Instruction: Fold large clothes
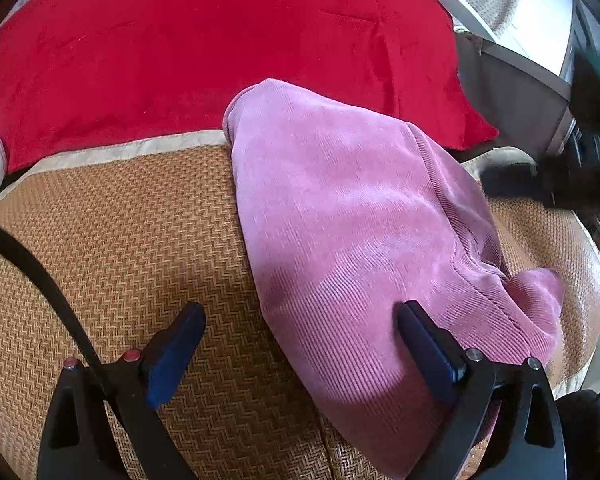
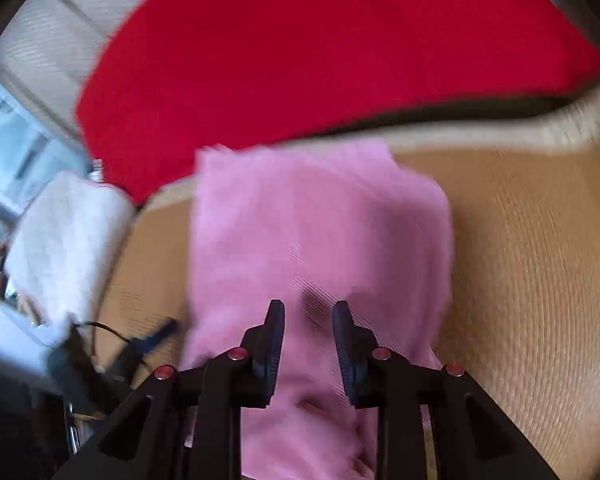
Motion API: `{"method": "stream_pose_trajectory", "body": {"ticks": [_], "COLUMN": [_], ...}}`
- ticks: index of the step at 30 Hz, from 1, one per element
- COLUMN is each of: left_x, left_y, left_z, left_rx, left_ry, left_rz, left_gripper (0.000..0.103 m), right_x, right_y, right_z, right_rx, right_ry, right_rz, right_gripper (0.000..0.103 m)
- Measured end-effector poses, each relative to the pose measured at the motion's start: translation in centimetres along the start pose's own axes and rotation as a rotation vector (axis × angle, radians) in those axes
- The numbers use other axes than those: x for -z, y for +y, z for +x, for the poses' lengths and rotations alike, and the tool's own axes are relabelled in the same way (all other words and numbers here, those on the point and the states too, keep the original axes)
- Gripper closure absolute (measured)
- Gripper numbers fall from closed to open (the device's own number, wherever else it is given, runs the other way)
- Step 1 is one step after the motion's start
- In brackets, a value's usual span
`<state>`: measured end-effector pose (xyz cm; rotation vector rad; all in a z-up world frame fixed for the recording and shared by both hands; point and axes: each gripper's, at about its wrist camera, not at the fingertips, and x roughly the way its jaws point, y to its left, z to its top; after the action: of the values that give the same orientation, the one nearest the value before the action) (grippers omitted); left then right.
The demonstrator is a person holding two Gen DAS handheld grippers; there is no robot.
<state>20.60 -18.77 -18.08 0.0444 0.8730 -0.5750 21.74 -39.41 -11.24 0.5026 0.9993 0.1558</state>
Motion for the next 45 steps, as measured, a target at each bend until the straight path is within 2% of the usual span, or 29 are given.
{"method": "stream_pose_trajectory", "body": {"ticks": [3, 5, 7, 9, 10, 14, 17, 21, 23, 26, 29, 31, 35, 40, 42, 44, 45], "left_x": [-0.2, -0.2, -0.1, -0.1, -0.2, -0.4, -0.8, -0.9, -0.6, 0.1, 0.4, 0.4, 0.5, 0.2, 0.4, 0.5, 0.4], "left_y": [0.0, -0.3, -0.4, -0.5, -0.4, 0.1, 0.9, 1.3, 1.6, 0.4, 0.0, -0.4, -0.5, -0.1, -0.2, -0.3, -0.3], "left_z": [0.0, -0.2, -0.3, -0.4, -0.2, -0.7, -1.8, -4.7, -4.8, -4.6, -3.8, -3.9, -4.1, -4.0, -3.9, -4.0, -3.8], "left_rx": [-0.004, -0.006, -0.011, -0.013, -0.012, 0.018, 0.024, -0.010, -0.030, -0.072, -0.086, -0.109, -0.116, -0.109, -0.110, -0.108, -0.108], "left_ry": [-0.005, -0.008, -0.013, -0.019, -0.019, 0.000, -0.009, -0.070, -0.070, -0.026, -0.028, -0.038, -0.046, -0.037, -0.039, -0.039, -0.039], "left_rz": [0.012, 0.018, 0.024, 0.032, 0.037, 0.032, 0.000, 0.006, 0.019, 0.056, 0.079, 0.103, 0.120, 0.114, 0.118, 0.124, 0.126], "left_gripper": [0.005, 0.005, 0.005, 0.005, 0.005, 0.005, 0.005, 0.005, 0.005, 0.005, 0.005, 0.005, 0.005, 0.005, 0.005, 0.005, 0.005], "right_x": [-2.5, -4.1, -5.7, -6.9, -7.1, -7.3, -6.0, -2.9, -0.5, 2.3, 4.9, 5.9, 5.2, 5.5, 6.2, 6.6, 6.8], "right_y": [1.7, 1.6, 1.0, -0.6, -1.2, -1.4, -0.8, 0.9, 1.9, 2.2, 0.4, -0.9, -0.5, 2.0, 2.4, 1.6, 0.9], "right_z": [1.0, 3.4, 7.0, 10.6, 12.0, 10.3, 5.6, 1.0, -0.5, -0.3, 2.9, 4.6, 3.2, 0.5, 0.6, 2.2, 3.4], "right_rx": [-0.032, -0.007, 0.023, 0.082, 0.081, 0.068, 0.033, 0.017, 0.019, 0.056, 0.133, 0.115, 0.107, 0.135, 0.152, 0.180, 0.167], "right_ry": [-0.012, -0.006, 0.035, 0.119, 0.158, 0.144, 0.055, 0.028, 0.042, 0.049, 0.132, 0.124, 0.111, 0.086, 0.100, 0.131, 0.153], "right_rz": [-0.005, 0.005, 0.037, 0.086, 0.109, 0.103, 0.079, -0.018, -0.075, -0.102, -0.072, -0.045, -0.033, -0.122, -0.130, -0.128, -0.105], "right_gripper": [0.075, 0.075, 0.075, 0.075, 0.075, 0.076, 0.075, 0.075, 0.075, 0.075, 0.076, 0.075, 0.074, 0.074, 0.073, 0.073, 0.070]}}
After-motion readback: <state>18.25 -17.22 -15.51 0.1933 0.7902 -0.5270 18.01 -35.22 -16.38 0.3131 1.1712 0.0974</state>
